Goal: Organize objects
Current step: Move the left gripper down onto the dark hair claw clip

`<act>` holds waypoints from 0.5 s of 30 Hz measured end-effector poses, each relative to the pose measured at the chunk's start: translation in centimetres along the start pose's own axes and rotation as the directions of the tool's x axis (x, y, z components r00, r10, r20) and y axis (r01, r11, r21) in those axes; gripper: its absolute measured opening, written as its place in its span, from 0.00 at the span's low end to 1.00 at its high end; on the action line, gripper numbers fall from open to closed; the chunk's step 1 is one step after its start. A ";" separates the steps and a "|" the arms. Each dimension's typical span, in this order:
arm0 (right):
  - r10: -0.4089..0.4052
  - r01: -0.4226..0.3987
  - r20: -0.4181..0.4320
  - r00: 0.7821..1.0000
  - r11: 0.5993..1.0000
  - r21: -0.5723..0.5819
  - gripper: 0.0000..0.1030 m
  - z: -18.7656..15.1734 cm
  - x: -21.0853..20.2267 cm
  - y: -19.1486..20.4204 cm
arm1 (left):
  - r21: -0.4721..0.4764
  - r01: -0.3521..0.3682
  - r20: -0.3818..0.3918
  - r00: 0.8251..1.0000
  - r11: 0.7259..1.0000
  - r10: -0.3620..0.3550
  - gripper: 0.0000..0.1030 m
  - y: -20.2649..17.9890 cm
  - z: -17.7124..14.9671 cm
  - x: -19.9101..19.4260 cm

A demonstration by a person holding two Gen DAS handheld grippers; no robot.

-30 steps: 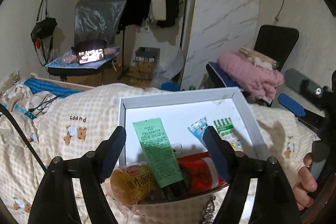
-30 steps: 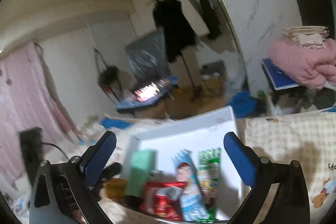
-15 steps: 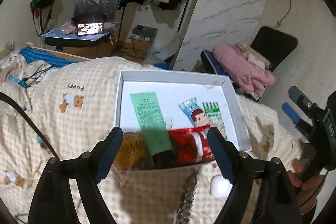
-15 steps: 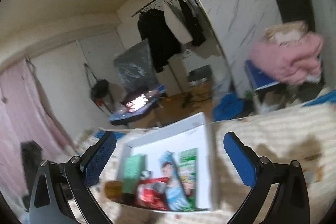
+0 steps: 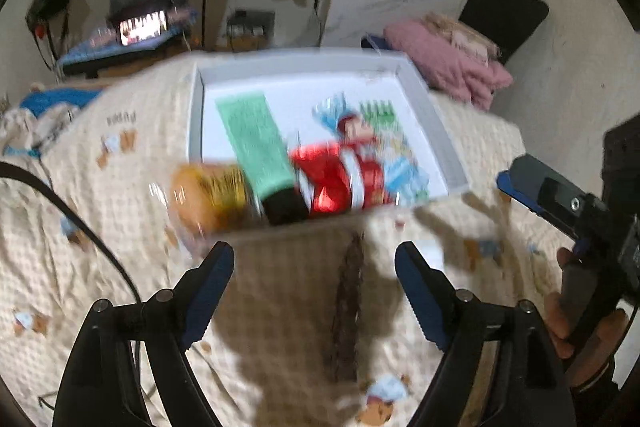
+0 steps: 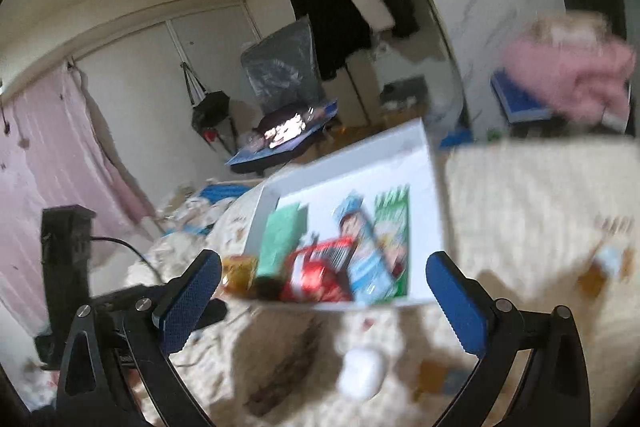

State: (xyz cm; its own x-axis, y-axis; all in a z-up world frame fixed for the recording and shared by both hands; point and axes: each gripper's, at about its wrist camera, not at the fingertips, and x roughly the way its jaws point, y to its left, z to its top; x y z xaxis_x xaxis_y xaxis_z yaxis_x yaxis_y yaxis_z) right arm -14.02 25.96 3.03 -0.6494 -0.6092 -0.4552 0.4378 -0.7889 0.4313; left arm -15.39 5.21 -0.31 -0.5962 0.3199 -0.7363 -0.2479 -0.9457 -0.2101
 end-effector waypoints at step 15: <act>-0.022 0.030 -0.118 0.993 0.997 0.065 1.00 -2.6 2.5 -3.0 | -0.077 -0.023 -0.019 1.000 0.997 0.022 0.85 0.7 -5.8 5.4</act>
State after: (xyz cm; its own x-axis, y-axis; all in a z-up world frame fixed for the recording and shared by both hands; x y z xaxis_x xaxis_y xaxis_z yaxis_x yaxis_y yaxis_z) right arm -15.31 26.64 -1.46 -0.5811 -0.5970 -0.5530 0.3769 -0.7997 0.4673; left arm -14.37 5.98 -8.16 -0.5868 0.2983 -0.7528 -0.1750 -0.9544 -0.2418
